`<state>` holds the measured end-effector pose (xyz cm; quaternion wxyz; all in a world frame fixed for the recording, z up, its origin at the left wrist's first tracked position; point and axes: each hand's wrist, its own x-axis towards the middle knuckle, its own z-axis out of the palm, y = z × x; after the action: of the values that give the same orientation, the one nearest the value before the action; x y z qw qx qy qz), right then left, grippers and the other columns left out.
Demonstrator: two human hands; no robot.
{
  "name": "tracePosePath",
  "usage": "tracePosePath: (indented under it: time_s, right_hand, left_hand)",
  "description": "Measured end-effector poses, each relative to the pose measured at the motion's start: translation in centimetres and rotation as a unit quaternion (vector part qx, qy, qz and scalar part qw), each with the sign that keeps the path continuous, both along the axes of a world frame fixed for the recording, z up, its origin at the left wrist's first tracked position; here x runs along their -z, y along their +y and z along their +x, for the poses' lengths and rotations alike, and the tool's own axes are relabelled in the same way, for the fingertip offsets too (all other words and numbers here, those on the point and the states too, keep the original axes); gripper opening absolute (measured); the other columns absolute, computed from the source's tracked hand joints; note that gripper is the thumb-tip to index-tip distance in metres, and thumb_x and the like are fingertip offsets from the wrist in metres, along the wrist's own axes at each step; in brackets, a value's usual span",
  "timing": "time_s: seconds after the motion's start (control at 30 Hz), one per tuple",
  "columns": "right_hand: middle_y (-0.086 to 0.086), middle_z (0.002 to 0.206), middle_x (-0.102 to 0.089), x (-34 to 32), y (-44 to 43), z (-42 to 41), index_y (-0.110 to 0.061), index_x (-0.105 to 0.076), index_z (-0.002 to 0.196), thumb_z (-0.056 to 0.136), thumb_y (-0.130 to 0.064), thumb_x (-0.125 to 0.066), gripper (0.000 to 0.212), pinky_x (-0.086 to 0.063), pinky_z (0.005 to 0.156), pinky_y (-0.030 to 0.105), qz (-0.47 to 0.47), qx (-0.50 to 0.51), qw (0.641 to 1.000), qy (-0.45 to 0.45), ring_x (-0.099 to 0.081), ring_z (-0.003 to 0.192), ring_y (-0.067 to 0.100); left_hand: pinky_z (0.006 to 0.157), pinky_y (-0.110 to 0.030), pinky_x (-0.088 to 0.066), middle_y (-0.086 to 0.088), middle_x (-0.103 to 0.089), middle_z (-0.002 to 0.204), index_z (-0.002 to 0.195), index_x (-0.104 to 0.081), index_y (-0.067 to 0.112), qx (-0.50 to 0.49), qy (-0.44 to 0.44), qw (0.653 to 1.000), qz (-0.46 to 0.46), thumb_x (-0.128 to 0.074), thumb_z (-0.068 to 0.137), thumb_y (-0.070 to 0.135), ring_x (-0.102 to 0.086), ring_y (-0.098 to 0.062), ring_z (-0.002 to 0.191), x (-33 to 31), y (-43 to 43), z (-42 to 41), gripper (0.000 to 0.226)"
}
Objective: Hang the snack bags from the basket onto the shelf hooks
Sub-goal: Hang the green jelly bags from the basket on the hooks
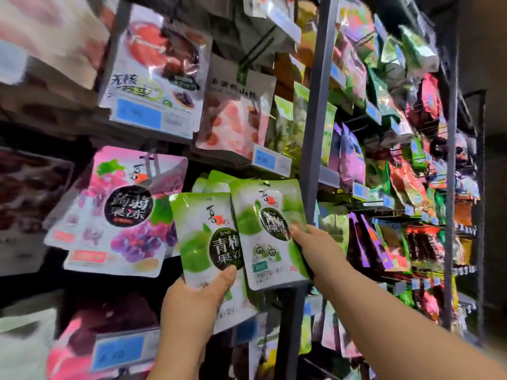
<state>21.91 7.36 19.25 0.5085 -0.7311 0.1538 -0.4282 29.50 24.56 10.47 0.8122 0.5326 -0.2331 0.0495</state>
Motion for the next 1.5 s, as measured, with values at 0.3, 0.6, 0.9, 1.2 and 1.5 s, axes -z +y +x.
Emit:
tracePosePath:
  time_s: [0.3, 0.6, 0.9, 1.2, 1.5]
  right_hand:
    - [0.016, 0.1, -0.071, -1.1, 0.2, 2.9, -0.017, -0.064, 0.092, 0.097, -0.036, -0.058, 0.02, -0.052, 0.093, 0.058, 0.008, 0.036, 0.999, -0.007, -0.068, 0.096, 0.038]
    - [0.019, 0.104, -0.07, -1.5, 0.7, 3.6, -0.014, -0.066, 0.095, 0.096, -0.033, -0.06, 0.02, -0.052, 0.095, 0.056, 0.024, 0.037, 0.999, 0.005, -0.067, 0.098, 0.039]
    - [0.016, 0.109, -0.067, -2.1, -0.2, 5.3, -0.015, -0.064, 0.096, 0.076, -0.053, -0.059, 0.043, -0.05, 0.097, 0.055, -0.003, 0.072, 0.996, 0.059, -0.063, 0.102, 0.038]
    - [0.012, 0.101, -0.056, -1.4, -0.2, 5.8, -0.008, -0.058, 0.1, 0.101, -0.038, -0.047, 0.033, -0.039, 0.077, 0.034, -0.027, 0.106, 0.991, 0.077, -0.051, 0.094, 0.029]
    - [0.004, 0.128, -0.05, 0.5, 2.0, 2.5, -0.019, -0.033, 0.144, 0.095, -0.04, -0.06, 0.059, -0.046, 0.095, 0.04, -0.164, 0.124, 0.978, 0.045, -0.053, 0.112, 0.024]
  left_hand:
    - [0.051, -0.027, -0.033, 0.013, -0.054, 0.043, 0.055, -0.056, 0.019, -0.029, -0.044, 0.998, 0.037, -0.08, 0.078, 0.031, -0.049, -0.011, 0.052, -0.3, 2.7, 1.3, 0.035]
    - [0.055, -0.02, -0.04, 0.022, -0.069, 0.064, 0.077, -0.071, 0.024, -0.021, -0.033, 0.999, 0.03, -0.081, 0.078, 0.027, -0.061, 0.0, 0.066, -0.7, 3.7, 0.7, 0.01]
    - [0.056, -0.019, -0.037, 0.017, -0.068, 0.07, 0.082, -0.069, 0.026, -0.041, -0.043, 0.997, 0.055, -0.08, 0.078, 0.03, -0.059, -0.001, 0.072, -0.7, 4.2, 0.9, 0.012]
    - [0.056, -0.02, -0.041, 0.013, -0.071, 0.065, 0.077, -0.07, 0.025, -0.031, -0.069, 0.992, 0.1, -0.08, 0.077, 0.029, -0.064, -0.006, 0.067, -0.6, 5.8, 1.7, 0.011]
    - [0.077, -0.033, -0.055, 0.005, -0.077, 0.083, 0.084, -0.075, 0.024, 0.051, -0.032, 0.997, 0.052, -0.087, 0.07, 0.022, -0.073, -0.02, 0.084, -0.5, 6.3, 1.7, 0.018]
